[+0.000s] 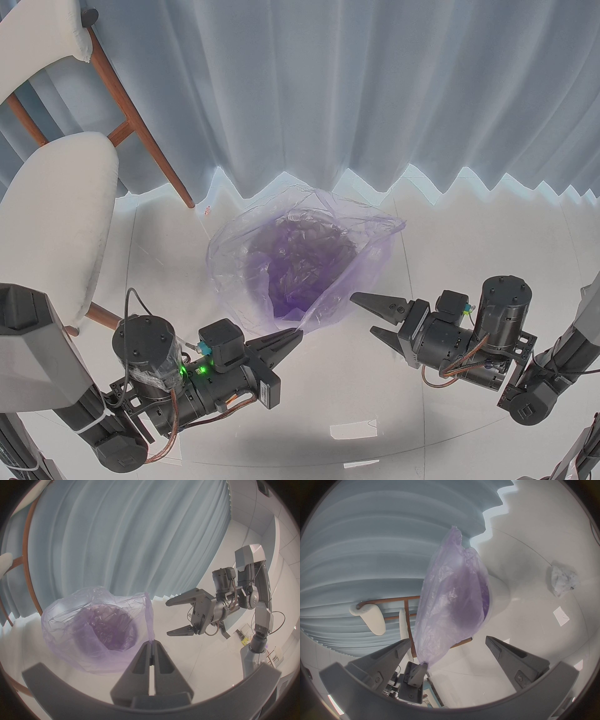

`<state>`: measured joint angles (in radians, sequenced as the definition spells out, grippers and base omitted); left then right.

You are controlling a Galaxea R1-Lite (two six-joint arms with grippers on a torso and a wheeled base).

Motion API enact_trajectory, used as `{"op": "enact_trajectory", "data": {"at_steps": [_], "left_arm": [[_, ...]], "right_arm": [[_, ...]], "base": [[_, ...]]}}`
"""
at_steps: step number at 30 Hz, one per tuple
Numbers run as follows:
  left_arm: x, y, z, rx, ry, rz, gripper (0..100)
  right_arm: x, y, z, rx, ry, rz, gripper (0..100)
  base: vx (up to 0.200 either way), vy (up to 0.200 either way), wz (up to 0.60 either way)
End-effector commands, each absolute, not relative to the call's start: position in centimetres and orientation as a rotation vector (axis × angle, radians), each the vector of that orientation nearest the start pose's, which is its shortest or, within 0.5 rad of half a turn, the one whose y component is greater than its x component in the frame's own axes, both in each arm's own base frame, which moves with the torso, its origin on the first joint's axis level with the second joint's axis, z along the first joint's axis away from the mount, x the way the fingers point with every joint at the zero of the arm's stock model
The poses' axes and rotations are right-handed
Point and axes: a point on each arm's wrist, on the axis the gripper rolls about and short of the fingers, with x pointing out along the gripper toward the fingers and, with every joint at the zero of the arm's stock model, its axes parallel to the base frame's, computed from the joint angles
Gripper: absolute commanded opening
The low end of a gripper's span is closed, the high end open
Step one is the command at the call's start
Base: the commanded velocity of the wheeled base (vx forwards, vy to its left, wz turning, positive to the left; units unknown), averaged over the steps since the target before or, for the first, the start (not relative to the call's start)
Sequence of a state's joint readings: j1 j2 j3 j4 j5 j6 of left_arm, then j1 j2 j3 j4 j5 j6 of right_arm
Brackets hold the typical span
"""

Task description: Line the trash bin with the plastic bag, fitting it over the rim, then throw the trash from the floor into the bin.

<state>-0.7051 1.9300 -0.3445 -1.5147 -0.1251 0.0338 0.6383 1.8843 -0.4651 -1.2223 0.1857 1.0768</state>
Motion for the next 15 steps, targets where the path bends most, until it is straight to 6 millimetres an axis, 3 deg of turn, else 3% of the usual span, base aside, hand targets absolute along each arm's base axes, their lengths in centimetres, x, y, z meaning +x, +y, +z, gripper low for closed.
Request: {"op": "enact_trajectory", "data": {"at_steps": [1,15], "left_arm": [[21.1,-18.7,9.3,0.075,0.058,-0.842,0],[19.6,-19.7,7.8,0.111,0.107,-0.905,0]], "right_arm": [[23.6,17.9,10.2,0.969,0.601,0.634,100],[23.9,18.0,10.4,0.964,0.580,0.636,100]], "base": [[0.000,0.000,0.00],[0.000,0.000,0.00]]}}
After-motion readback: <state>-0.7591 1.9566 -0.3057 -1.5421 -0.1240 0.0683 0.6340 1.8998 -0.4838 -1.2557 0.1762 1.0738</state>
